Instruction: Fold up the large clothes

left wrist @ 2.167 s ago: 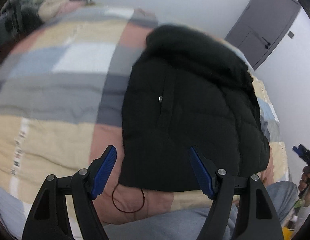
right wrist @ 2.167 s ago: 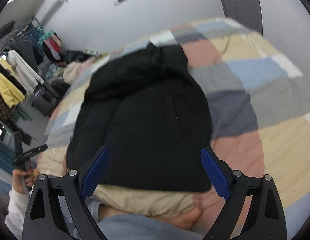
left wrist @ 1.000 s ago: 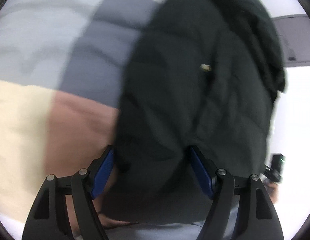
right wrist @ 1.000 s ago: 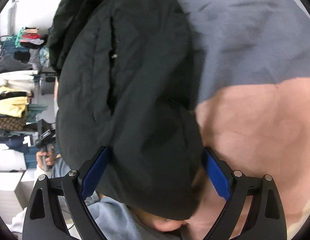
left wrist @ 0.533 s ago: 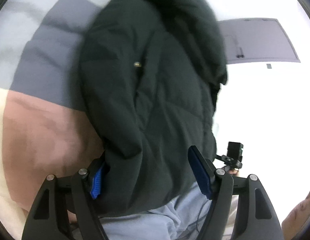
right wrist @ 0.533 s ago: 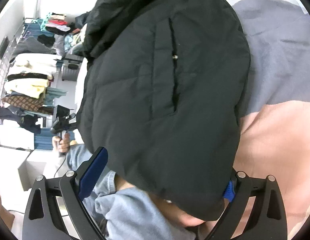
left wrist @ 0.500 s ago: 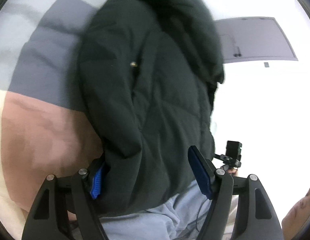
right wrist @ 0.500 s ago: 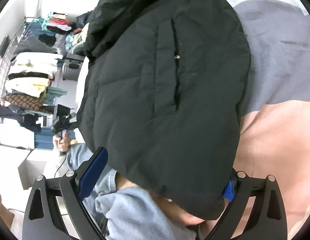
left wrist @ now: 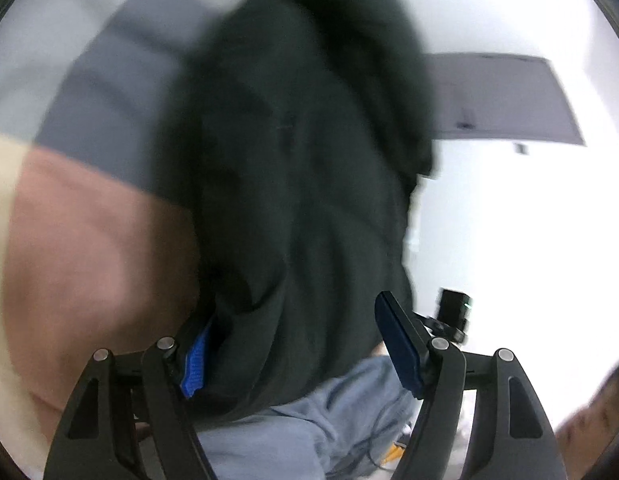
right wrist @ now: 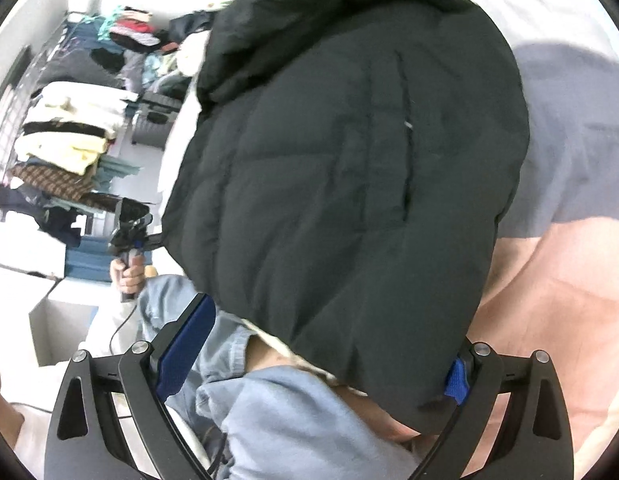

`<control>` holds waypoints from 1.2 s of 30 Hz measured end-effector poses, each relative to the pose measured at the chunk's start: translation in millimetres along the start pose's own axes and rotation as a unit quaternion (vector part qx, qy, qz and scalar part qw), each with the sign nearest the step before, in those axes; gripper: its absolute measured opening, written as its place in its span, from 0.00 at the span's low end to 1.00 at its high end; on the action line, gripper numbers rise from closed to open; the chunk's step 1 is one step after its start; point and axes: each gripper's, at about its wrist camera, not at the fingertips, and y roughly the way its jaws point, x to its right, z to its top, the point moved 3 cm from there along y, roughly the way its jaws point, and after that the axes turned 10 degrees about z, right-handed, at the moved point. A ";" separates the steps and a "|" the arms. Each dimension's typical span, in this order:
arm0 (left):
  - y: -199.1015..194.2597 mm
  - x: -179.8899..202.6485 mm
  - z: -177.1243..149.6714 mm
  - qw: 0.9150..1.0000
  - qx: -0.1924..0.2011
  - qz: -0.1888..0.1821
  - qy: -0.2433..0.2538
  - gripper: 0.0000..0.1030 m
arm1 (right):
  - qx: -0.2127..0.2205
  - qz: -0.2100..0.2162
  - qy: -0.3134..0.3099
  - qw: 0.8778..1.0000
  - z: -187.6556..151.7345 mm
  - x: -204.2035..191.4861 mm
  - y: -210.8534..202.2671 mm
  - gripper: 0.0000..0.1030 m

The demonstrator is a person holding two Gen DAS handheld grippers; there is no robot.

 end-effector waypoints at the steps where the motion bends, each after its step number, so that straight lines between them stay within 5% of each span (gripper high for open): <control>1: 1.4 -6.1 0.3 1.000 -0.008 0.018 -0.010 0.71 | -0.005 -0.007 0.012 1.000 0.6 9.1 3.5 0.95; 9: 41.2 -15.5 13.3 0.985 -0.048 0.163 -0.024 0.71 | -0.052 -0.045 0.091 0.993 0.7 63.0 21.8 0.95; 12: 46.4 0.0 9.7 0.988 -0.058 0.139 0.009 0.70 | -0.077 -0.030 0.072 0.994 3.5 54.2 32.8 0.92; 14: 44.9 16.5 2.0 0.990 -0.052 0.120 0.049 0.60 | -0.084 -0.031 0.038 0.995 4.4 39.0 34.9 0.84; 17: 38.8 38.4 -5.9 0.987 -0.038 0.122 0.096 0.44 | -0.073 -0.020 0.009 0.997 5.2 15.7 33.1 0.60; 21: 27.3 41.7 -8.8 0.989 -0.006 0.121 0.082 0.15 | -0.042 -0.047 -0.041 0.997 8.7 -10.9 25.5 0.14; 28: -25.3 64.2 -23.6 0.989 0.073 0.097 0.086 0.05 | 0.053 -0.065 -0.119 0.989 7.5 -72.0 -17.0 0.07; 36: -98.9 82.7 -50.7 0.988 0.101 0.077 0.091 0.05 | 0.125 -0.045 -0.155 0.979 -19.2 -111.4 -45.3 0.07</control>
